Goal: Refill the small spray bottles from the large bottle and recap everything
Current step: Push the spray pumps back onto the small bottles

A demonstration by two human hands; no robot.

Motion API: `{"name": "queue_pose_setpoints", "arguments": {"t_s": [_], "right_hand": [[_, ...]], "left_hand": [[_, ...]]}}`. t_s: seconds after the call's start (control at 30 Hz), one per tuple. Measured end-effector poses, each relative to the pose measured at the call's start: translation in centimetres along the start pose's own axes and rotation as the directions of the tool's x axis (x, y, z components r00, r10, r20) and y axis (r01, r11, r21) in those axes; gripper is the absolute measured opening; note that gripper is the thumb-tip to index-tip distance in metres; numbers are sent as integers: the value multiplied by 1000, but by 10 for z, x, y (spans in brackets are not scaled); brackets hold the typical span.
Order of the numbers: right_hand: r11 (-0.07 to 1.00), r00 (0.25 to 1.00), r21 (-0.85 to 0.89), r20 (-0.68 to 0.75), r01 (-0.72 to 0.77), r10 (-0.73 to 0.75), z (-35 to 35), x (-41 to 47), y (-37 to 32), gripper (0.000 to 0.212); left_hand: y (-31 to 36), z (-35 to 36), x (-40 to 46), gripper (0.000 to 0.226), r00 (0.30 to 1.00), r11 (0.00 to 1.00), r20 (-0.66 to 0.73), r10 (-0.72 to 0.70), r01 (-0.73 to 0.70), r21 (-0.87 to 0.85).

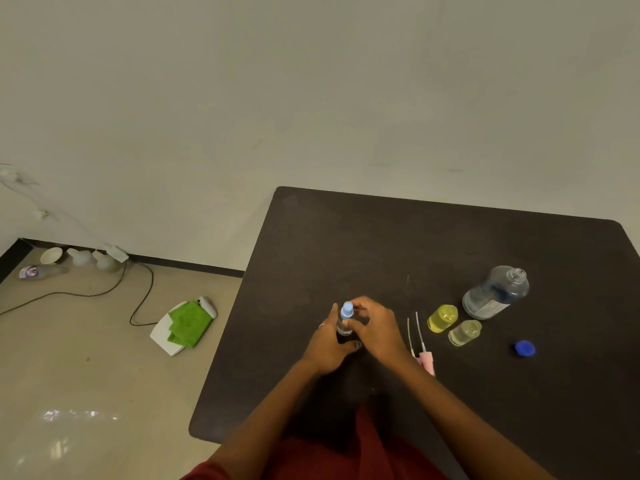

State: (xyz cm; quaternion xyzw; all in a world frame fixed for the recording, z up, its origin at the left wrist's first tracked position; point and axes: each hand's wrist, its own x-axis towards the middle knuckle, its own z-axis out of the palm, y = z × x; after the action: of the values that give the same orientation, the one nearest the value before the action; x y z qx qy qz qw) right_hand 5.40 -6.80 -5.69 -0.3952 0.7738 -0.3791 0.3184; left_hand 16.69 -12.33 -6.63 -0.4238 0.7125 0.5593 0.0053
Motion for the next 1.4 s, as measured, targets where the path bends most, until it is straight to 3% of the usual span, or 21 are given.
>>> {"name": "queue_pose_setpoints", "arguments": {"t_s": [0.13,0.57,0.8,1.07,1.27,1.4], "right_hand": [[998,999,-56,43,-4,6,1,5,2,25],[998,996,-57,89,28,-23,-14,-1,10,41],[999,1000,33,-29,-8,9,-50,-18,19,31],[994,990,84,-115,-75,84,-99,-42,48,24],[991,977,-72,-190,-111,95,-115,-64,75,20],[961,971,-176,-147,-214,189,-112,-76,97,18]], "left_hand": [[-3,1,4,79,999,999,-53,1,-3,-50],[-10,4,-2,93,993,998,-99,-56,52,-45],[-12,14,-10,92,984,986,-152,-97,74,-147],[-5,50,-23,72,944,939,-225,-240,167,-300],[12,81,-33,69,930,914,-198,-309,234,-330],[23,105,-38,56,958,945,-132,-254,216,-246]]}}
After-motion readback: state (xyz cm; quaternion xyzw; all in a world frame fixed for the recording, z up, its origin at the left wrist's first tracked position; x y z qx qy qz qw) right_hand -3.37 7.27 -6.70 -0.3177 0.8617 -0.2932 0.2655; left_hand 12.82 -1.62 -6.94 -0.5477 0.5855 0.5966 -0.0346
